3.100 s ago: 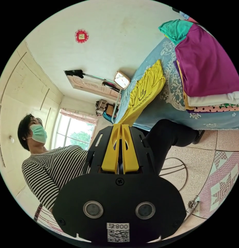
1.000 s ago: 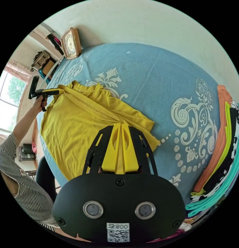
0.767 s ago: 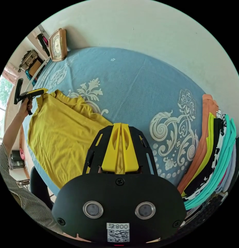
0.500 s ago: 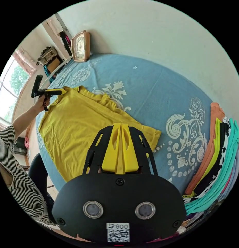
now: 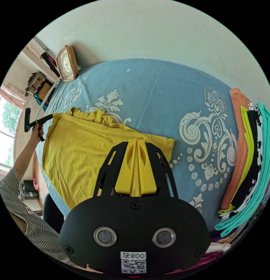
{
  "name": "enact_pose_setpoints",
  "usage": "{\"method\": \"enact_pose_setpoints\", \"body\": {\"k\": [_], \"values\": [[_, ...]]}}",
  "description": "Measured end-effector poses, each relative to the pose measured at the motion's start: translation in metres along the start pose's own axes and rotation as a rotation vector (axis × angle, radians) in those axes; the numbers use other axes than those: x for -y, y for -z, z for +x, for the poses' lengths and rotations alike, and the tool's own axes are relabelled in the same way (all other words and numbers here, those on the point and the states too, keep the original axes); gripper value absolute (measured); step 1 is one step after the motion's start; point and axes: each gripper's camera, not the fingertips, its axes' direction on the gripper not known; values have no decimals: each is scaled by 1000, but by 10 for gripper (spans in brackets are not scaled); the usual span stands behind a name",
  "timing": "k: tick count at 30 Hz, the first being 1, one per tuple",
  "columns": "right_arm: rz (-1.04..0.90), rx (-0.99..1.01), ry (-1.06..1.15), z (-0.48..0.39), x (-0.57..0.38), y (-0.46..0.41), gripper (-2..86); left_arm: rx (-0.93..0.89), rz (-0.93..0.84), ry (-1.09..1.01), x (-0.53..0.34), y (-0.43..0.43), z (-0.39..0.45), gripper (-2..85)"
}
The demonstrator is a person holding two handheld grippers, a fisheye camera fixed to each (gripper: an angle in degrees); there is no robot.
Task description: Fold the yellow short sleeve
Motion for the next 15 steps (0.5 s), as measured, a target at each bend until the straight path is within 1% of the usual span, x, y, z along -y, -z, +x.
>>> {"method": "enact_pose_setpoints", "body": {"k": [3,4,5,6,8,9,10,11,12,14,15], "values": [[50,-20,36,-16,-6,-7,0,-120,7,-29,-28,15,-4,6],[64,-6,53,-21,-6,-11,0,-128,-5,-39,-32,16,-4,7],[61,8,60,-24,-5,-19,0,-102,-47,-48,-40,15,-6,9],[51,11,62,-25,-3,-24,0,-20,-75,-38,-47,17,-11,11],[5,-25,25,-19,3,-46,0,31,-32,9,-60,31,-22,16],[3,-9,13,-17,3,-49,0,-25,15,38,-71,44,-30,24],[29,58,20,-16,0,-50,0,-56,35,49,-77,51,-34,28],[51,97,42,-20,-5,-51,0,-109,59,61,-90,62,-40,50],[52,101,53,-23,-7,-52,0,-163,54,58,-105,69,-43,65],[37,129,122,-41,-18,-64,0,-181,8,34,-126,72,-42,74],[31,142,141,-46,-22,-68,0,-146,-33,22,-137,71,-41,72]]}}
